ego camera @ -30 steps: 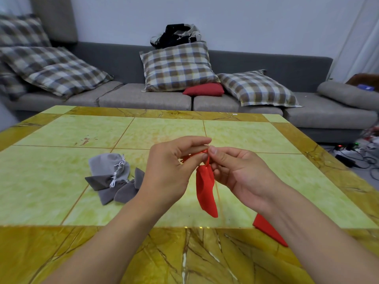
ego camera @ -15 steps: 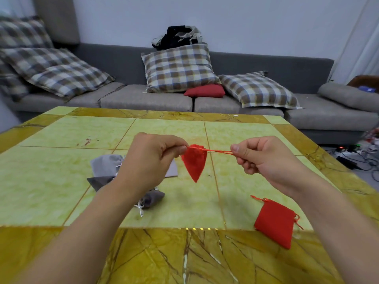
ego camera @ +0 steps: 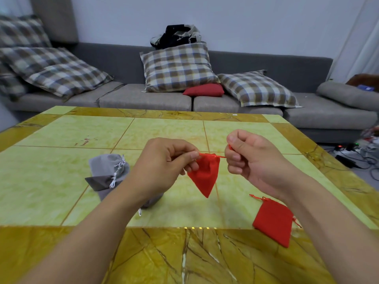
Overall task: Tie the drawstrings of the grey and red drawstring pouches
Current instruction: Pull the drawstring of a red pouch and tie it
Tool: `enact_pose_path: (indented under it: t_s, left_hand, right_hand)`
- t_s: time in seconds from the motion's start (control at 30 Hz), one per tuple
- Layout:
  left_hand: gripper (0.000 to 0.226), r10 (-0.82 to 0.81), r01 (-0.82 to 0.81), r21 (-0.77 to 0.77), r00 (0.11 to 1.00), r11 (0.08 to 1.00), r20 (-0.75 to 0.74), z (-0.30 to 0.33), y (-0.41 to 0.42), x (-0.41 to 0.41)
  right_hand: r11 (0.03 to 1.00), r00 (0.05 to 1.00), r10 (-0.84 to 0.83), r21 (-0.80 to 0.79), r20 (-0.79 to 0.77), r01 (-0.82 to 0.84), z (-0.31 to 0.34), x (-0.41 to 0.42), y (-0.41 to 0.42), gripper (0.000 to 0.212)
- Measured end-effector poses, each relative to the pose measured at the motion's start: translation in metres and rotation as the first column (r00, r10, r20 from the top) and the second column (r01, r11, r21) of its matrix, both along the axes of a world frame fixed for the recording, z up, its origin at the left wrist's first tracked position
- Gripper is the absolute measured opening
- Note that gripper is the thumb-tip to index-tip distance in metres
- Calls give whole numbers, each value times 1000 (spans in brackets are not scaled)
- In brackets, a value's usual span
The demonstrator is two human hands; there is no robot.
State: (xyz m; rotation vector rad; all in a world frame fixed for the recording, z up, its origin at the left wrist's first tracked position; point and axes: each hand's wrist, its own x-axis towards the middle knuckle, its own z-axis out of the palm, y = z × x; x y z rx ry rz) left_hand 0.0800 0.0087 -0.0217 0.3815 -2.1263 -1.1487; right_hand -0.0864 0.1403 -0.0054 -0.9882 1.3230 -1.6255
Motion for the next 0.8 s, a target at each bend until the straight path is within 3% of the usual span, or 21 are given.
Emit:
enact_pose_path:
  t_s: [0.1, 0.17, 0.23, 0.37, 0.6, 0.7, 0.8]
  left_hand:
    - [19, -34, 30, 63, 998, 998, 56, -3, 4, 0]
    - [19, -56, 47, 91, 994, 995, 96, -5, 4, 0]
    - [21, -68, 53, 122, 990, 991, 124, -9, 4, -2]
    - [30, -73, 56, 117, 986, 992, 153, -13, 6, -6]
    - [28, -39, 43, -52, 996, 998, 75, -5, 6, -4]
    - [26, -158, 152, 110, 987, 982, 41, -2, 10, -2]
    - [20, -134, 130, 243, 991, 961, -1, 2, 13, 0]
  right_hand:
    - [996, 929, 2, 86, -371, 32, -8, 0, 0, 14]
    - [988, 749, -4, 115, -663, 107, -11, -1, 1, 21]
    - [981, 587, -16, 102, -809, 168, -11, 2, 1, 18]
    - [983, 517, 17, 110, -856, 150, -12, 6, 2, 28]
    - [992, 566, 29, 95, -824, 87, -10, 12, 1, 34]
    - [993, 559, 33, 90, -829, 75, -9, 11, 1, 31]
    - [994, 522, 15, 70, -853, 87, -8, 10, 1, 23]
